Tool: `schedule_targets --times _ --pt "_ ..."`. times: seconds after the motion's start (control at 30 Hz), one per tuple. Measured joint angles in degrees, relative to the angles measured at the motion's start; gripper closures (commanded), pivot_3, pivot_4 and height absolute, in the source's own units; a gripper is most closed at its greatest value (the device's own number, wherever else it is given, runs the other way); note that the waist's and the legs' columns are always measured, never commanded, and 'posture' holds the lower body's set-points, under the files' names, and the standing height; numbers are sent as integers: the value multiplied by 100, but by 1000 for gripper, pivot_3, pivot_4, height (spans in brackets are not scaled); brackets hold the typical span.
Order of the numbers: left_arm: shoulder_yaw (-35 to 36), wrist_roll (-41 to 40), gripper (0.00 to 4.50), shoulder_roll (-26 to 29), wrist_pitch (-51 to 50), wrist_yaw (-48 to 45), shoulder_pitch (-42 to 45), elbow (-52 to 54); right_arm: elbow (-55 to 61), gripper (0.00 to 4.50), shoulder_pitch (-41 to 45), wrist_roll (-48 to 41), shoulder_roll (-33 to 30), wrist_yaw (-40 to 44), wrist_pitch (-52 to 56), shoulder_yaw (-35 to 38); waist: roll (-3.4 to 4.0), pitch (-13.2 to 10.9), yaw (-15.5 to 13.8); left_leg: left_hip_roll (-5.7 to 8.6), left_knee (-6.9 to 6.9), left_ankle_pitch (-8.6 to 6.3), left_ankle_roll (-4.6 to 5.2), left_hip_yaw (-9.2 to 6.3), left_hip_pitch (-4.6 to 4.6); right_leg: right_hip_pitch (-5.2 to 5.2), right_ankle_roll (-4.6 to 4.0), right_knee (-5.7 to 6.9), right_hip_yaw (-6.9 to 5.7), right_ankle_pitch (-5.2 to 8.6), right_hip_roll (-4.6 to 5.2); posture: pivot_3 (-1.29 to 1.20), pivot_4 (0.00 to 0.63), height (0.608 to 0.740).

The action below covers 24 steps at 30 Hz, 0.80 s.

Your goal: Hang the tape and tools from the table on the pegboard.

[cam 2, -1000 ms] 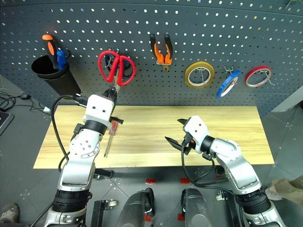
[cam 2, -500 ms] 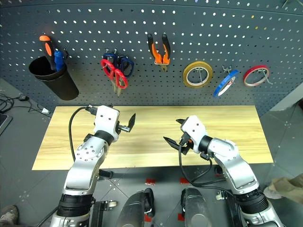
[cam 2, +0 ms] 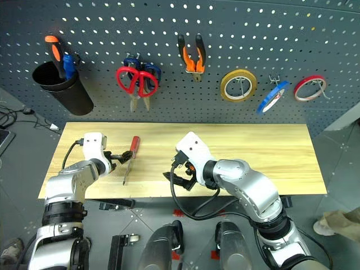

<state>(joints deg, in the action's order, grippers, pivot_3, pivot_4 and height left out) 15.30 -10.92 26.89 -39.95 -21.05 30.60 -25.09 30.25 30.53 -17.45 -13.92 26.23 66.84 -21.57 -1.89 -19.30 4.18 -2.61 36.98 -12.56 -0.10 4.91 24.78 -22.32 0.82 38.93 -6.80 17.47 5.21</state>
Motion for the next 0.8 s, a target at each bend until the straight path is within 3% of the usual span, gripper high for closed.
schedule_targets --times 0.27,0.37,0.67,0.7,0.8 --pt "-520 300 45 -19 665 -235 962 -1596 -99 205 184 -22 -196 130 -76 -210 -9 -95 16 -6 0 1 -2 4 -1 -3 -1 7 -4 2 0 -219 396 740" --pt "-843 477 590 63 762 -470 1007 -1674 -130 205 228 -131 -120 153 -74 -201 -10 -95 39 -6 0 2 -2 4 -2 -3 -1 8 -3 2 0 -215 382 740" --pt "-1025 621 3445 323 755 -661 488 -1144 -446 205 265 -198 -194 301 -274 -105 -14 -82 56 -6 1 3 -5 4 -2 -1 -1 8 -4 2 2 -224 313 740" --pt "-990 610 3648 317 761 -624 339 -972 -484 205 266 -165 -249 346 -420 -127 -15 -78 62 -6 1 3 -5 5 -2 -1 -1 8 -3 2 3 -227 304 740" --pt "-898 533 3643 312 788 -582 -137 -405 -526 205 249 -13 -426 470 -1042 -244 -19 -72 72 -6 1 3 -5 6 -2 -1 -1 8 -4 1 4 -234 282 740"
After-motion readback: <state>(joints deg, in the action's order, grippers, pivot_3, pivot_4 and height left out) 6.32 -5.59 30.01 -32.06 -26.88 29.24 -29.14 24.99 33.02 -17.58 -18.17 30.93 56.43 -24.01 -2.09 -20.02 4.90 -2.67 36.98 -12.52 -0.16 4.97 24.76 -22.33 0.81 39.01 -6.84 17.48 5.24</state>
